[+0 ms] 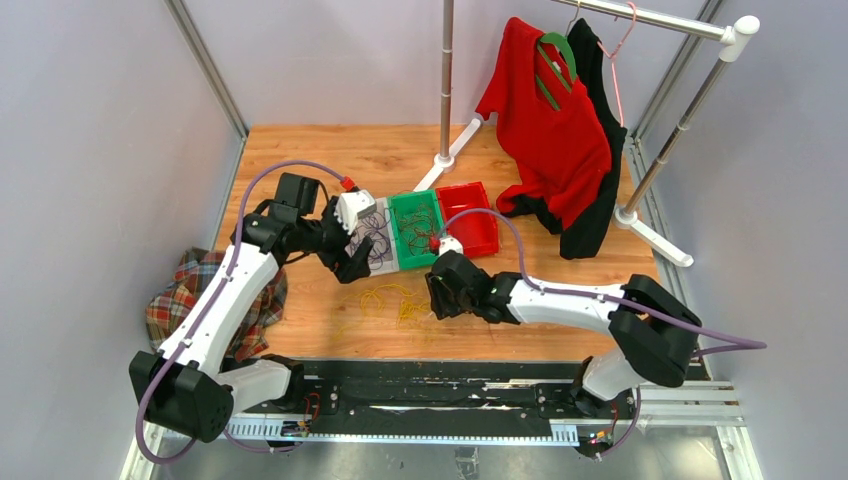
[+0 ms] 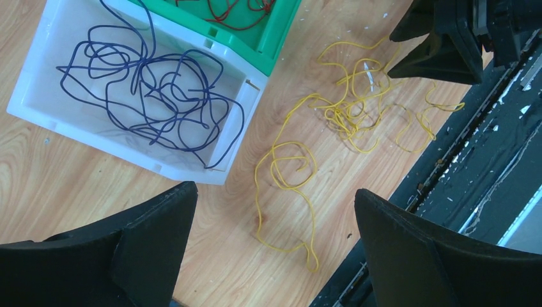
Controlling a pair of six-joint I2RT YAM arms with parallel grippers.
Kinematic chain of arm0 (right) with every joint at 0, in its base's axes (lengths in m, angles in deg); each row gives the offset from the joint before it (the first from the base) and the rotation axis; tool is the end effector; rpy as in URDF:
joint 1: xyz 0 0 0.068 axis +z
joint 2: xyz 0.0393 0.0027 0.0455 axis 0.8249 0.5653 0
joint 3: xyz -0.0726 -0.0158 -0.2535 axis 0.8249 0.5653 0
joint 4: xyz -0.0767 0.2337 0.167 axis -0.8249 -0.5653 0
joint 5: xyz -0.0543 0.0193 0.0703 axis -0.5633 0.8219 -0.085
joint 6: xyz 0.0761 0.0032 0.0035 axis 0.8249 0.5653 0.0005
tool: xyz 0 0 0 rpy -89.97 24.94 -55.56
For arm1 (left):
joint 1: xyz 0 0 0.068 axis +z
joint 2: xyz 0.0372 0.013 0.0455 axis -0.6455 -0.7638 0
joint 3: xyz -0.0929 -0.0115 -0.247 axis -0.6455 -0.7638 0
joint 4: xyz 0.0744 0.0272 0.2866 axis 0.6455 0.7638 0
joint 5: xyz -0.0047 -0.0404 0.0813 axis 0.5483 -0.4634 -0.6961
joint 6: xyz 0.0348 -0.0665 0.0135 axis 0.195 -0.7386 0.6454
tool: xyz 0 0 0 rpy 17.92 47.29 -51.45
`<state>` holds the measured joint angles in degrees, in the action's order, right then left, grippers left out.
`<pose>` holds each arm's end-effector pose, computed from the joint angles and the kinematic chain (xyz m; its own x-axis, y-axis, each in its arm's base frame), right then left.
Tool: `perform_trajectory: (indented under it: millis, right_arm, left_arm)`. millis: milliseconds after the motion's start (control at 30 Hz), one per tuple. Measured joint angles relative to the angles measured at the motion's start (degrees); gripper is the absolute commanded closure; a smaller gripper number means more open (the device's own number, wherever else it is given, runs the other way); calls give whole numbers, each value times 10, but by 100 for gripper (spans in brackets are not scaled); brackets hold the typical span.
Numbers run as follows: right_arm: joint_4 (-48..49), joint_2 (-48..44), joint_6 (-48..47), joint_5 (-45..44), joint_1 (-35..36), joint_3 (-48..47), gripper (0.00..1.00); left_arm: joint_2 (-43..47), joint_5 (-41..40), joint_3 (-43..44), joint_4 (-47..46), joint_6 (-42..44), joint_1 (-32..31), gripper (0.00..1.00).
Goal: Untangle the cables
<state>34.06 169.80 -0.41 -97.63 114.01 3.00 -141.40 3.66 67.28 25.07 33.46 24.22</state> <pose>0.1943 0.3000 0.1362 -0.7060 -0.2194 -0.6734 -0.5137 0.8132 0.2736 0.2601 -0.1077 0.2824 -0.4774 0.5187 -0.7092 0.8001 0.5902 -0.1069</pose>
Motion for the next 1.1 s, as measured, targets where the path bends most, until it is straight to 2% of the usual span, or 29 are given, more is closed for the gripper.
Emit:
perform_trajectory:
  millis: [300,467,567,700,833,933,1100]
  right_arm:
    - [-20,-41,12,-5,-36,4,60]
    - [-21,-2,13,13,-46,4,62]
    - [-20,40,13,32,-48,4,72]
    - [-2,52,21,50,-51,-3,99]
    - [-9,38,23,57,-54,-3,99]
    - [-28,-10,12,61,-54,-9,100]
    - [-51,-104,-13,101,-53,-85,99]
  left_arm:
    - [-2,10,7,2,0,0,2]
    - [-2,13,12,3,0,0,2]
    - [-2,12,16,4,0,0,2]
    - [-2,12,21,5,0,0,2]
    - [-2,15,26,6,0,0,2]
    - [-2,30,32,9,0,0,0]
    - [3,83,61,17,0,0,1]
